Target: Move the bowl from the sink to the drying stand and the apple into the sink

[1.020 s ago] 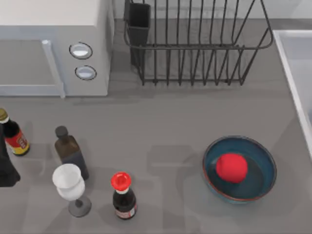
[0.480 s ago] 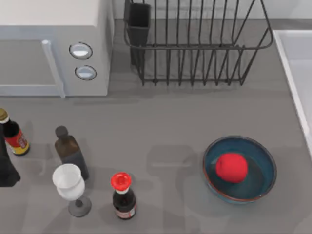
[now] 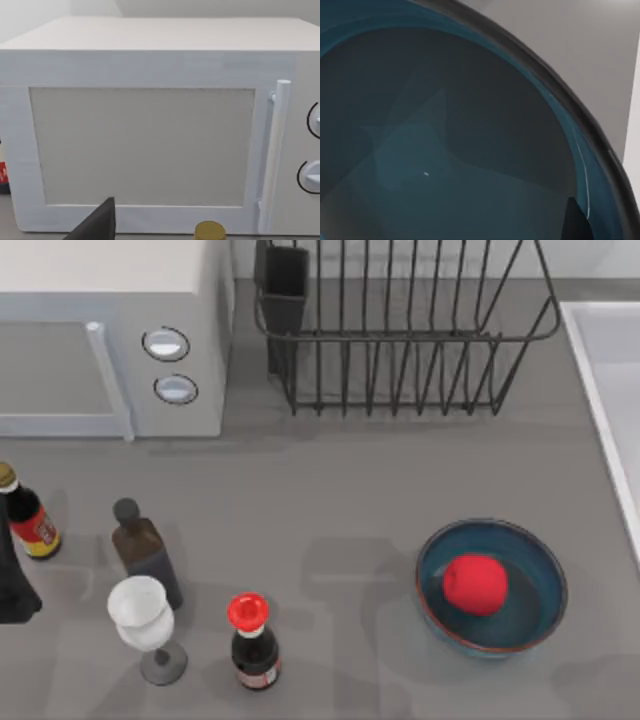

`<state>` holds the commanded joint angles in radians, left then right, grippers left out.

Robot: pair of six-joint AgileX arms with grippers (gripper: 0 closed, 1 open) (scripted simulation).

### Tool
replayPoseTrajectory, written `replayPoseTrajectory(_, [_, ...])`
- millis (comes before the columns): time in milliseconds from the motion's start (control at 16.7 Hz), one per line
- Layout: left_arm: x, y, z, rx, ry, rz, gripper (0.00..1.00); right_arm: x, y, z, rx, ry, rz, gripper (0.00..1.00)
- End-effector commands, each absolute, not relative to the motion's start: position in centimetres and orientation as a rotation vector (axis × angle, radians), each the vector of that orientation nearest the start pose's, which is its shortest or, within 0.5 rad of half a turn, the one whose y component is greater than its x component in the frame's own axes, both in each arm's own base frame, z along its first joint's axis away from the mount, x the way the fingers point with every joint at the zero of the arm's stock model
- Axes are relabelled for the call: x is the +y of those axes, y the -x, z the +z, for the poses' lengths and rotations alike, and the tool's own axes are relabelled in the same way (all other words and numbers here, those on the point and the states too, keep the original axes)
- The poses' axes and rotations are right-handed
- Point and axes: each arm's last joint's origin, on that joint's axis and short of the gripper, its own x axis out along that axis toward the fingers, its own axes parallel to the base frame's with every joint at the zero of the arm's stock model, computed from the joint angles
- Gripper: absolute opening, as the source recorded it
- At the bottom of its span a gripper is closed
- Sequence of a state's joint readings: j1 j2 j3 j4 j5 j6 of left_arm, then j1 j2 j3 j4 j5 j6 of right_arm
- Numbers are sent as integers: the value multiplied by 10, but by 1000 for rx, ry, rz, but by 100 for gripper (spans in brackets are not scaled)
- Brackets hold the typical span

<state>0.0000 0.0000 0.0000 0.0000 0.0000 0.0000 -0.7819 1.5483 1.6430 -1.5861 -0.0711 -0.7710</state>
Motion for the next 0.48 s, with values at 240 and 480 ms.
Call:
replayPoseTrajectory(240, [-1,-106,160,0,0,0,100,-180,-185,351,1467,-5,-7,0])
replayPoseTrajectory(480, [-1,-106,160,0,0,0,100,-179,-189,352,1461,9,-13,0])
